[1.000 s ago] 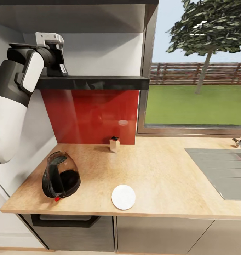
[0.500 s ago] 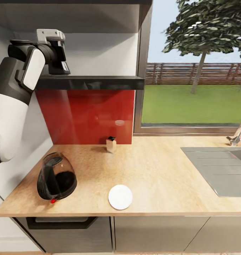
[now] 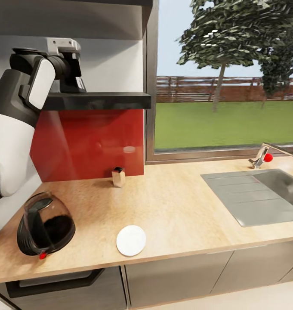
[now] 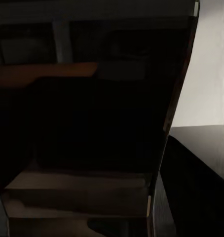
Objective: Set up a coffee station on the kitchen countertop: keep the coffee maker on the countertop, move the bottle of coffee from the kitchen shelf to the counter next to the coffee maker, place a paper coffee filter on top of the coffee maker, put the saucer next to the coffee maker with the coffee cup on the saucer, and place the electric kettle next to the coffee maker.
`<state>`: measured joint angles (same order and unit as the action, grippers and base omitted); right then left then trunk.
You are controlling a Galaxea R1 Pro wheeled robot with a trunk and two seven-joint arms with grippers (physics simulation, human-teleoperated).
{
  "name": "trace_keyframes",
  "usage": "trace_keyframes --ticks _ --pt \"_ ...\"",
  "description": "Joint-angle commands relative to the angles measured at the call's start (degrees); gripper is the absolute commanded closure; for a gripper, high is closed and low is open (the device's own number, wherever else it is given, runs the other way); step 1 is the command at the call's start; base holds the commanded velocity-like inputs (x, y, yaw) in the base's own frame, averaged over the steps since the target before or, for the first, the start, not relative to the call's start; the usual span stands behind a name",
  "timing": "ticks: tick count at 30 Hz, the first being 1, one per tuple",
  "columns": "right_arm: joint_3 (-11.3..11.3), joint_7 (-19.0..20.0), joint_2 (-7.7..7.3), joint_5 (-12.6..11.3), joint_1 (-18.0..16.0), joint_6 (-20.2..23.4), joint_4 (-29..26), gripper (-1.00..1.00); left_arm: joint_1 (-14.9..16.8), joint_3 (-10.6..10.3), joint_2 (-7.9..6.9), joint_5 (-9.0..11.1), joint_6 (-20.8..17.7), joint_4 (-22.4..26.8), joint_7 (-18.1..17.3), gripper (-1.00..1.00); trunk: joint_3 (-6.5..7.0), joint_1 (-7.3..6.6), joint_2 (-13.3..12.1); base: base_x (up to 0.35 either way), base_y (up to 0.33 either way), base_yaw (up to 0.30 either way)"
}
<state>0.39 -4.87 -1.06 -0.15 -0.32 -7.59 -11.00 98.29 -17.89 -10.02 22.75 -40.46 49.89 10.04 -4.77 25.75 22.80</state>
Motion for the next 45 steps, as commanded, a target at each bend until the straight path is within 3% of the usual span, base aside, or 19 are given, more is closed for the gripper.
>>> trace_keyframes --ticks 1,20,45 --pt "0.0 -0.1 0.00 0.0 0.0 -0.1 0.0 -1.00 0.1 -0.3 -0.09 0.5 -0.2 0.2 0.5 1.00 -0.12 0.03 0.1 0.000 0.000 -0.262" --pt "0.0 -0.1 0.00 0.0 0.0 -0.1 0.0 -1.00 -0.1 -0.3 -0.09 0.2 -0.2 2.8 0.7 1.00 -0.12 0.03 0.1 -0.011 -0.006 -0.262" --pt "0.1 -0.1 0.00 0.0 0.0 -0.1 0.0 -1.00 -0.2 -0.3 -0.18 0.2 -0.2 2.8 0.6 1.00 -0.12 0.03 0.1 -0.174 -0.214 -0.262"
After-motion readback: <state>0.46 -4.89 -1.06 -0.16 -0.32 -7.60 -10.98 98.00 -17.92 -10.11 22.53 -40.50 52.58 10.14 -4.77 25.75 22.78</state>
